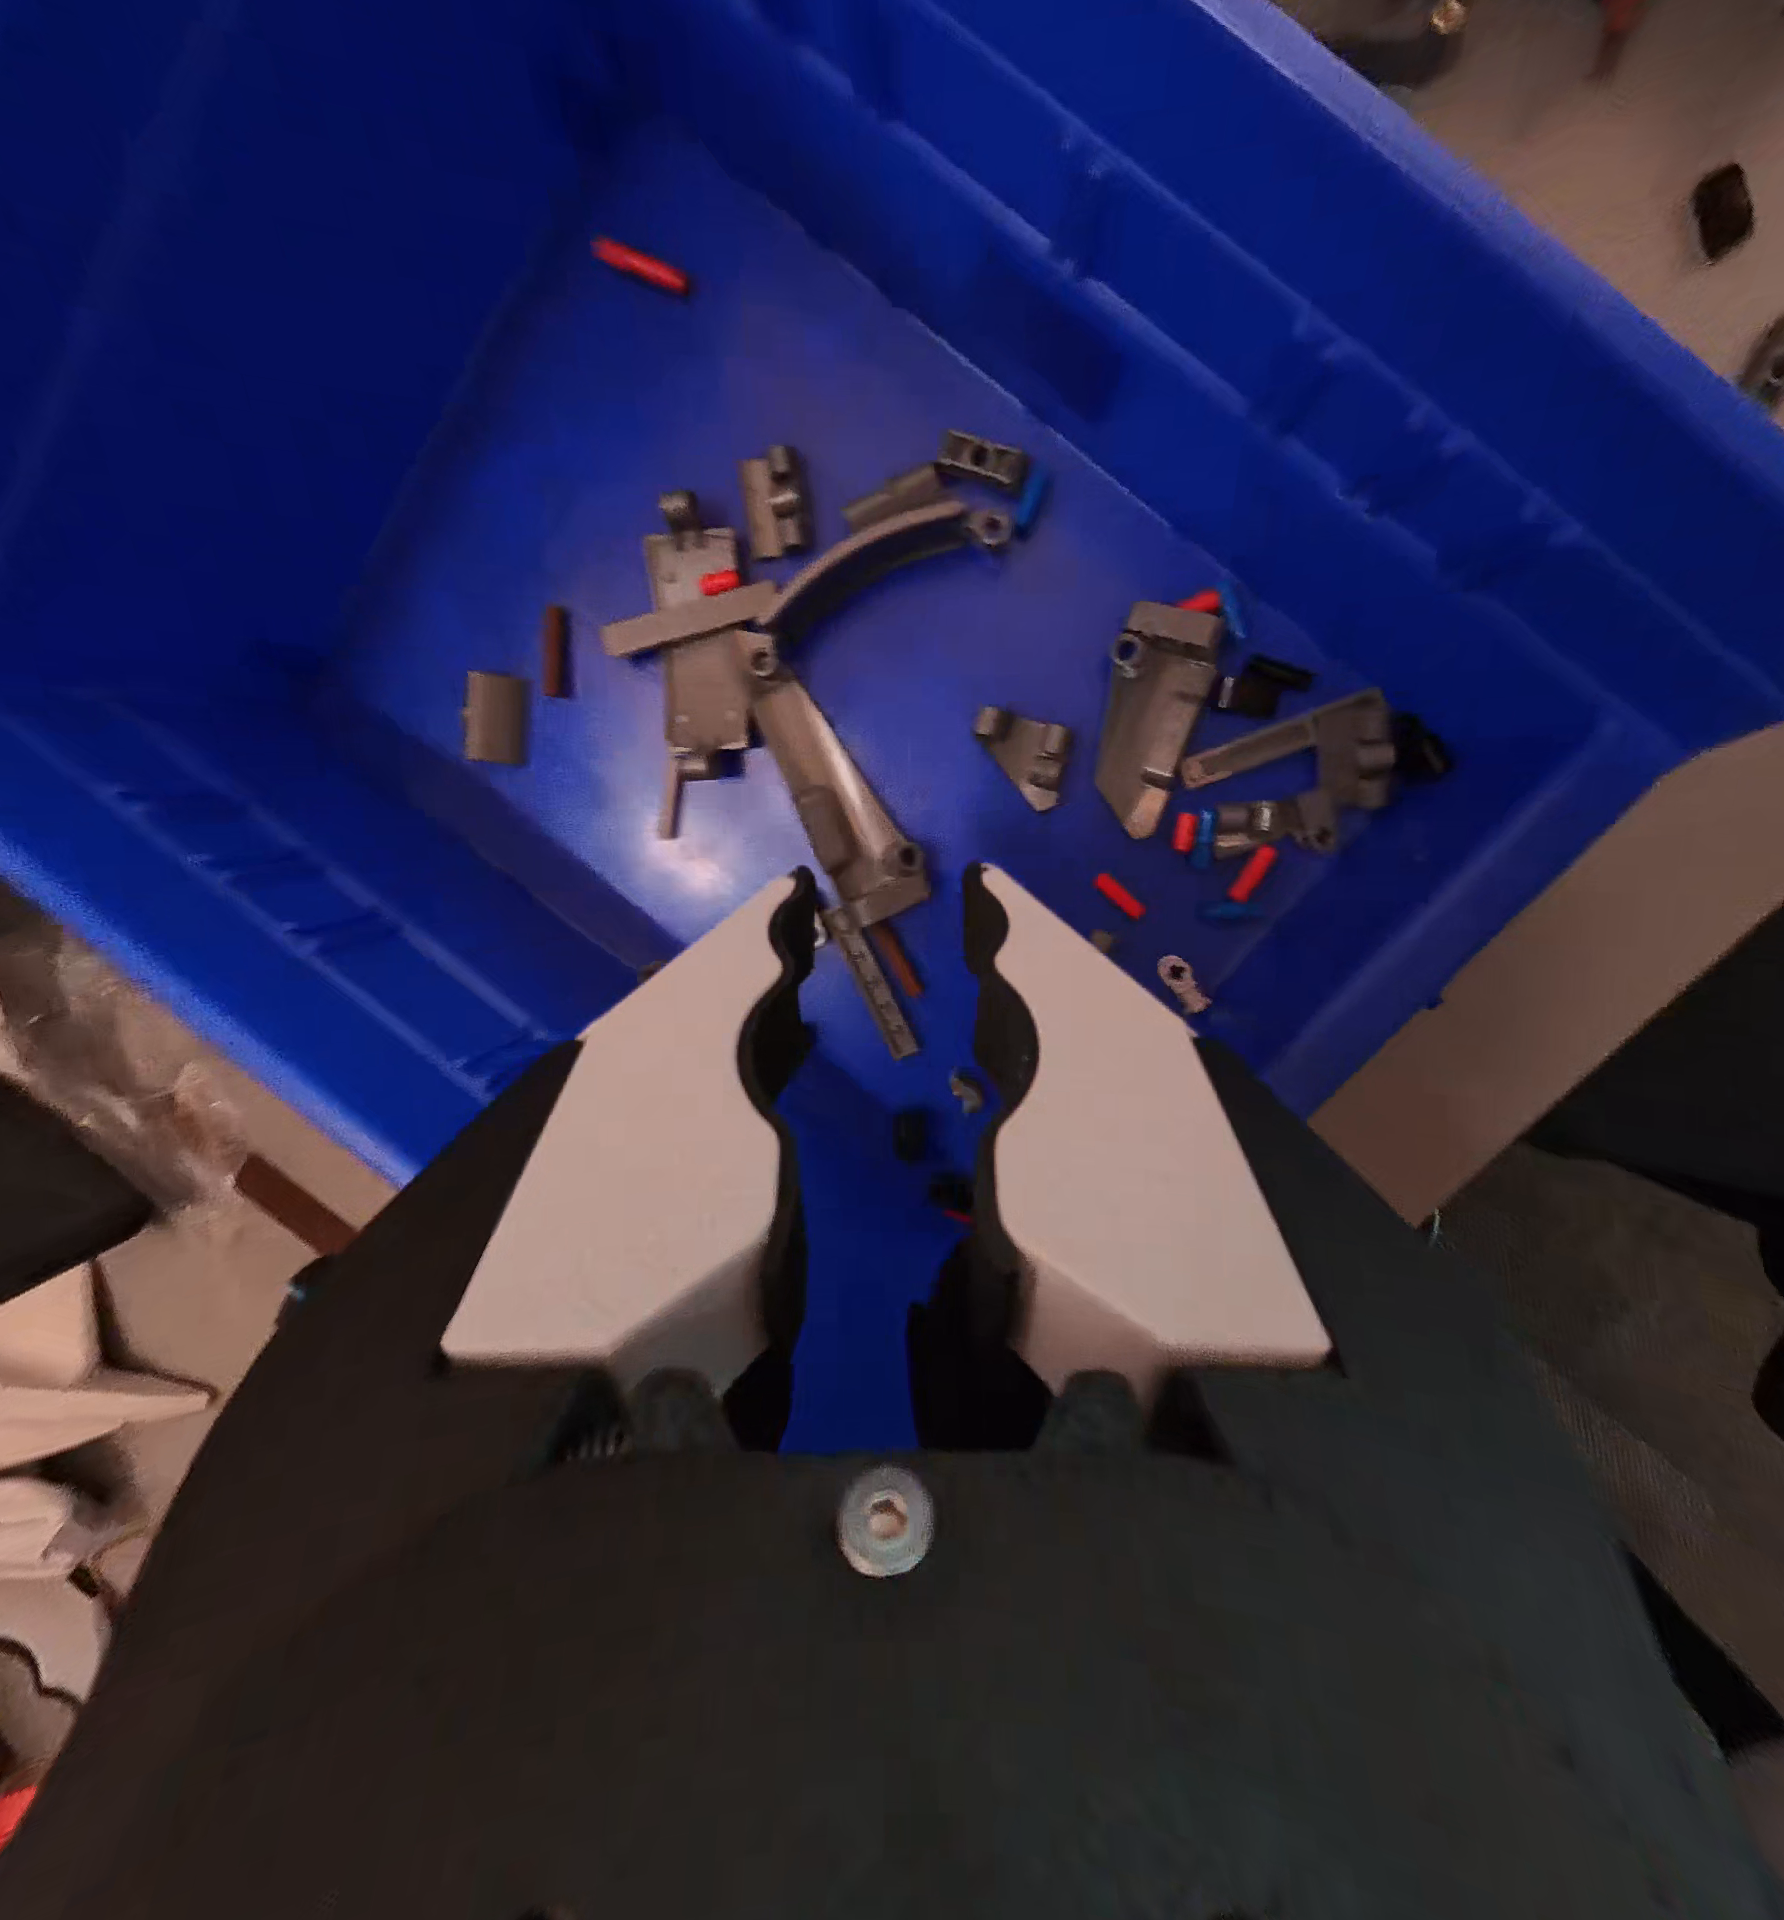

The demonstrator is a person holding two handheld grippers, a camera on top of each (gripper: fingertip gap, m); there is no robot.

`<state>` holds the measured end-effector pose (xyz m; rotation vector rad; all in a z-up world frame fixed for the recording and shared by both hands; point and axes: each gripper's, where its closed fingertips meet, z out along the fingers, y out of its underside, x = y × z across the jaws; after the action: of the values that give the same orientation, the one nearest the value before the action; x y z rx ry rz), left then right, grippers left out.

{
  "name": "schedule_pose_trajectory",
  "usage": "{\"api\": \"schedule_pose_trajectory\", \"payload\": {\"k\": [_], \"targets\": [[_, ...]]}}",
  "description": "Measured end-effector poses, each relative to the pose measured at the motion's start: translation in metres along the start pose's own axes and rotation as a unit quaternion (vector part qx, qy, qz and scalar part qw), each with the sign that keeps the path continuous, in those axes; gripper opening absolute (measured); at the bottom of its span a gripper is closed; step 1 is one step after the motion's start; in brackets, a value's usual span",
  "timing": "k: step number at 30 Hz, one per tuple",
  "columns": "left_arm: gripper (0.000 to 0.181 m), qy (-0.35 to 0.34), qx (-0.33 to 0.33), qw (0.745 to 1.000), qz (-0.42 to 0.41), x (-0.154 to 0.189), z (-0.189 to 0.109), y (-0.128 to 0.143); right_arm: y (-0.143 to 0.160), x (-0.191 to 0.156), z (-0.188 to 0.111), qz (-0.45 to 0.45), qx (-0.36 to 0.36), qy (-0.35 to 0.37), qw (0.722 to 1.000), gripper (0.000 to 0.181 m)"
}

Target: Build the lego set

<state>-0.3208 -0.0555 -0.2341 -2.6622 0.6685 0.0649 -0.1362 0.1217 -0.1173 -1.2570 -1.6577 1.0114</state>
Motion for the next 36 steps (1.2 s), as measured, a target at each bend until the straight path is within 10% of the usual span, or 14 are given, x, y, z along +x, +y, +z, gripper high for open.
{"api": "schedule_pose_trajectory", "payload": {"k": [24, 36], "targets": [[0.019, 0.033, -0.128, 0.991, 0.026, 0.026, -0.006, 0.036, 0.049, -0.031, -0.011, 0.007, 0.090, -0.063, 0.994, 0.010], [0.020, 0.132, -0.086, 0.986, 0.062, 0.070, 0.028, 0.007, 0.061, -0.009, -0.017, 0.029, 0.109, -0.053, 0.992, 0.009]]}}
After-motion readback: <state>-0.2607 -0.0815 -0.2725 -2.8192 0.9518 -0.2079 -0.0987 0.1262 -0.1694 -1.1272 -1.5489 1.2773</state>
